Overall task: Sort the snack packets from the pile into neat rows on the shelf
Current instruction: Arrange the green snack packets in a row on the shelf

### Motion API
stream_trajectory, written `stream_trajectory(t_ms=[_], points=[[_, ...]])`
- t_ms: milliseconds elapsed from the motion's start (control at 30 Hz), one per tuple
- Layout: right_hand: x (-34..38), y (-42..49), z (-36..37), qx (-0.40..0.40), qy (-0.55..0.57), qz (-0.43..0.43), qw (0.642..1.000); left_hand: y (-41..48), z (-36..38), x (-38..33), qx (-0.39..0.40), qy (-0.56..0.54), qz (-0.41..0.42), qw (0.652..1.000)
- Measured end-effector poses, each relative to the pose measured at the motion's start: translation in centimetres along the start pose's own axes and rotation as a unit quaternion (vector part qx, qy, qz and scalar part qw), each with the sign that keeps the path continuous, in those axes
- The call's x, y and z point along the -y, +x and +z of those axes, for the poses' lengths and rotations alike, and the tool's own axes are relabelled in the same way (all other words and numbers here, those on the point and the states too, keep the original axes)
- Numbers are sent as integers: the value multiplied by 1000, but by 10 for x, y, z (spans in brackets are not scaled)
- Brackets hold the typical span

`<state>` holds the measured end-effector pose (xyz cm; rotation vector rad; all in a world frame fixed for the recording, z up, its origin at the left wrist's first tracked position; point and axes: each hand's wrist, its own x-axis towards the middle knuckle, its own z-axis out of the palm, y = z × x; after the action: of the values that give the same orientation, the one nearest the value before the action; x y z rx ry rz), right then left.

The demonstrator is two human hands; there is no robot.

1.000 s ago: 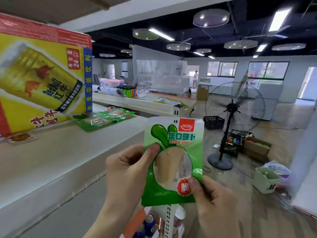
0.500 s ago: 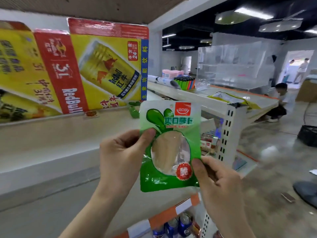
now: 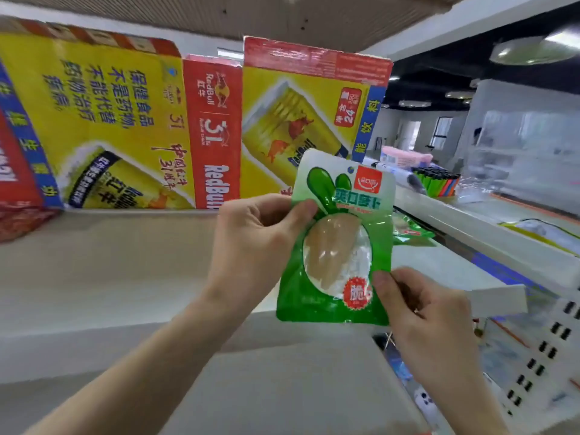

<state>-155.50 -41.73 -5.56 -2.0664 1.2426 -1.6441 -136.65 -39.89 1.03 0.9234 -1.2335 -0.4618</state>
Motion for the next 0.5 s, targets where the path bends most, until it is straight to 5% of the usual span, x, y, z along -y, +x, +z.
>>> stream_trajectory(t_ms=[500], points=[[-11, 158, 15, 42, -97, -149, 983, 130, 15, 18, -48, 114, 66, 990]])
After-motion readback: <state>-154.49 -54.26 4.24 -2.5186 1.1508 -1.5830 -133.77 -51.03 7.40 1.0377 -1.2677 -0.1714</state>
